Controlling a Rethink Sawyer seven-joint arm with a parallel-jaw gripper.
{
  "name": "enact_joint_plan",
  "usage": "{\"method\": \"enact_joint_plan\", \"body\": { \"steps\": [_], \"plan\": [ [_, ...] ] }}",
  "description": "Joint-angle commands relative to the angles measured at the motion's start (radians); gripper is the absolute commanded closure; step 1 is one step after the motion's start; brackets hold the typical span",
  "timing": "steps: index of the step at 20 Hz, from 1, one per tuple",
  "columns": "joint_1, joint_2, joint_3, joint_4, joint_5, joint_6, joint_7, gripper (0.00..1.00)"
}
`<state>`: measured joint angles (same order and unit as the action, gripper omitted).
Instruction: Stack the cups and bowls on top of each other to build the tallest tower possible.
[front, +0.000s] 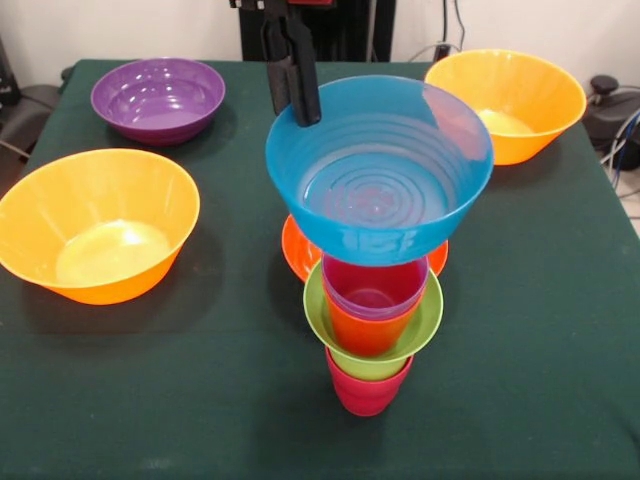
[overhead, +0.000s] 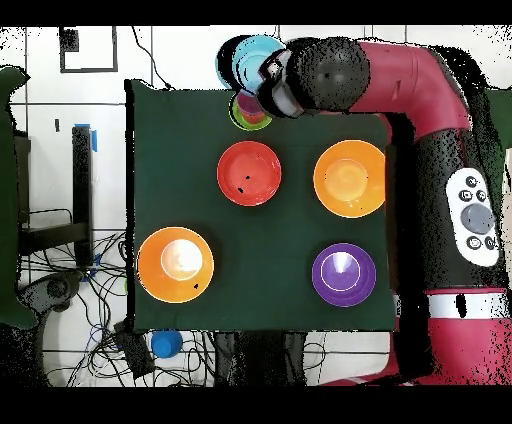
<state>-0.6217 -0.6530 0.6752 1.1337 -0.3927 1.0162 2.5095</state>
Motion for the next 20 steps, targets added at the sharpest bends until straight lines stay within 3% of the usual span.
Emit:
{"method": "enact_joint_plan", "body": {
  "steps": [1, 20],
  "plan": [
    [0.036, 0.049, -0.041, -0.051, -0.082, 0.117, -0.256, 1.00],
    [0.051, 0.070, -0.048, -0.068, -0.090, 0.106, -0.237, 1.00]
  ]
}}
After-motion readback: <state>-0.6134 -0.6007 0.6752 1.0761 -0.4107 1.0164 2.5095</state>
